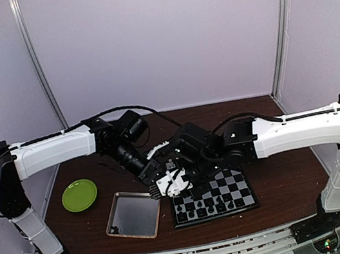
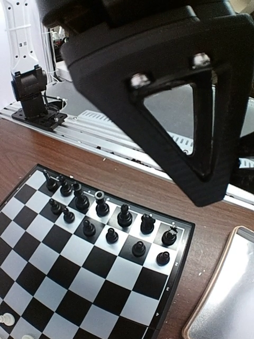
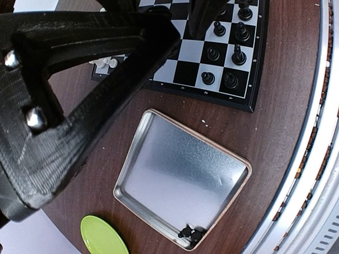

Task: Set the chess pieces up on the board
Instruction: Pass from the left arm to the right, then pass from the right arm to the left

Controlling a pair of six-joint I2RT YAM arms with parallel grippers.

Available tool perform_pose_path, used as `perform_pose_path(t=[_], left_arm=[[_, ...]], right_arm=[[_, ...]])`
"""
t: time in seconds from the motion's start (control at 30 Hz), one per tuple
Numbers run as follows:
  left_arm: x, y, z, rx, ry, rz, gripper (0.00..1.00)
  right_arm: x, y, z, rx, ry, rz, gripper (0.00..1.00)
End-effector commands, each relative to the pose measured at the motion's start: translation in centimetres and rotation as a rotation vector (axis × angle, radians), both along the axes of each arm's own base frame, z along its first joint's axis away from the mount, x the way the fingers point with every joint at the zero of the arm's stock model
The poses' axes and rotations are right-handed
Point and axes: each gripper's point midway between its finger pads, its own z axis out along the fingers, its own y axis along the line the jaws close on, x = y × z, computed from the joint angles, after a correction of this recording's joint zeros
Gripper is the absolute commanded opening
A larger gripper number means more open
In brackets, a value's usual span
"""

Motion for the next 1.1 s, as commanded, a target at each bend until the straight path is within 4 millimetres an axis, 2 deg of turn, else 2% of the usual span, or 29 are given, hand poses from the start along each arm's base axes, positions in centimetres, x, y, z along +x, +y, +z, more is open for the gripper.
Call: perform_pose_path(t=[0.0, 0.17, 0.27, 0.4, 0.53, 0.67, 0.8, 0.87, 0.93, 1.07], left_arm=[[0.4, -0.6, 0.9, -0.039, -0.007, -0.012, 0.03], [0.6, -0.7, 1.1, -0.039, -0.005, -0.006, 0.03], [0.9, -0.5, 1.2, -0.016, -0.023, 0.0, 0.07], [1.2, -0.1, 1.8, -0.005, -0.067, 0.007, 0.17], [2.0, 0.5, 3.2, -0.013, -0.163, 0.04, 0.2], [4.2, 0.5, 5.5, -0.102, -0.314, 0.145, 0.22], [6.9, 1.0, 10.4, -0.297, -0.593, 0.317, 0.21], [7.2, 1.2, 12.4, -0.387, -0.745, 0.374, 0.23], [6.7, 0.7, 13.6, -0.44, -0.894, 0.359, 0.24], [4.7, -2.1, 15.2, -0.495, -1.032, 0.261, 0.25]], right_arm=[[0.1, 0.8, 0.5, 0.009, -0.044, 0.0, 0.3], [0.0, 0.7, 0.2, 0.0, -0.049, 0.0, 0.2], [0.0, 0.5, 0.5, 0.003, -0.048, -0.013, 0.16], [0.4, -0.1, 1.2, 0.023, -0.038, -0.051, 0.13], [0.7, -1.7, 2.4, 0.055, 0.029, -0.101, 0.12], [0.3, -3.2, 3.8, 0.13, 0.19, -0.143, 0.12], [-0.5, -4.8, 5.5, 0.232, 0.415, -0.158, 0.12], [-0.4, -5.5, 6.3, 0.298, 0.522, -0.163, 0.13], [0.1, -6.4, 7.0, 0.363, 0.623, -0.186, 0.13], [1.3, -7.3, 7.8, 0.429, 0.719, -0.211, 0.13]])
